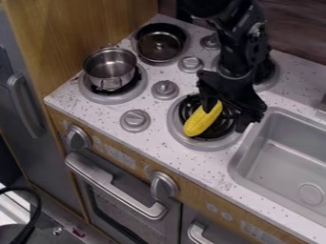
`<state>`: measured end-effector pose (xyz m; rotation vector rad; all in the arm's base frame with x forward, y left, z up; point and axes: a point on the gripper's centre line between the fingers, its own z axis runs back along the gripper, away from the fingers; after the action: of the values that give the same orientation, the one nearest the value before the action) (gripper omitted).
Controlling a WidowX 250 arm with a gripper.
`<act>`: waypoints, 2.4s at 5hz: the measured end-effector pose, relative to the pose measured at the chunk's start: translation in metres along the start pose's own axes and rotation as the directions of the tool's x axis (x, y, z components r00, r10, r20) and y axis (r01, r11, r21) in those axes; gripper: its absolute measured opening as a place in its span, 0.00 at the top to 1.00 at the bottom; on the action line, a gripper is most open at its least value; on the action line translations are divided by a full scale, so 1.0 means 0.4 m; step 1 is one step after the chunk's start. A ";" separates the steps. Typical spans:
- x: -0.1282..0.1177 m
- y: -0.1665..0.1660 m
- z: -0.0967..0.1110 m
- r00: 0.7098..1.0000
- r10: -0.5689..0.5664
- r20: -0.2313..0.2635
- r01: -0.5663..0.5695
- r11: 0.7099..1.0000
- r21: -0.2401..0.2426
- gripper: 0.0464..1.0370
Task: Move the corn next to right bottom burner
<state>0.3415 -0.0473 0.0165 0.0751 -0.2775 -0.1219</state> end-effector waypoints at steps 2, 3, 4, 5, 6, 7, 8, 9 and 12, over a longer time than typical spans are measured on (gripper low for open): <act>0.045 0.074 -0.047 0.999 0.041 -0.005 -0.041 0.998 0.045 0.04; 0.063 0.108 -0.065 0.996 0.089 -0.005 -0.089 0.996 0.032 0.04; 0.044 0.122 -0.120 0.992 0.116 -0.047 -0.117 0.993 -0.032 0.04; 0.027 0.116 -0.133 0.989 0.130 -0.066 -0.134 0.989 -0.056 0.08; 0.018 0.108 -0.135 0.991 0.112 -0.075 -0.118 0.990 -0.073 0.33; 0.021 0.110 -0.131 0.993 0.088 -0.080 -0.094 0.993 -0.068 0.42; 0.086 0.130 -0.106 0.997 0.075 -0.024 -0.076 0.995 -0.058 0.42; 0.142 0.188 -0.080 0.996 0.079 0.036 -0.078 0.997 -0.016 0.42; 0.073 0.364 -0.112 0.972 0.233 -0.015 -0.232 0.971 0.056 0.42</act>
<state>0.3978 0.0955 -0.0056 0.0969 -0.2663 0.1193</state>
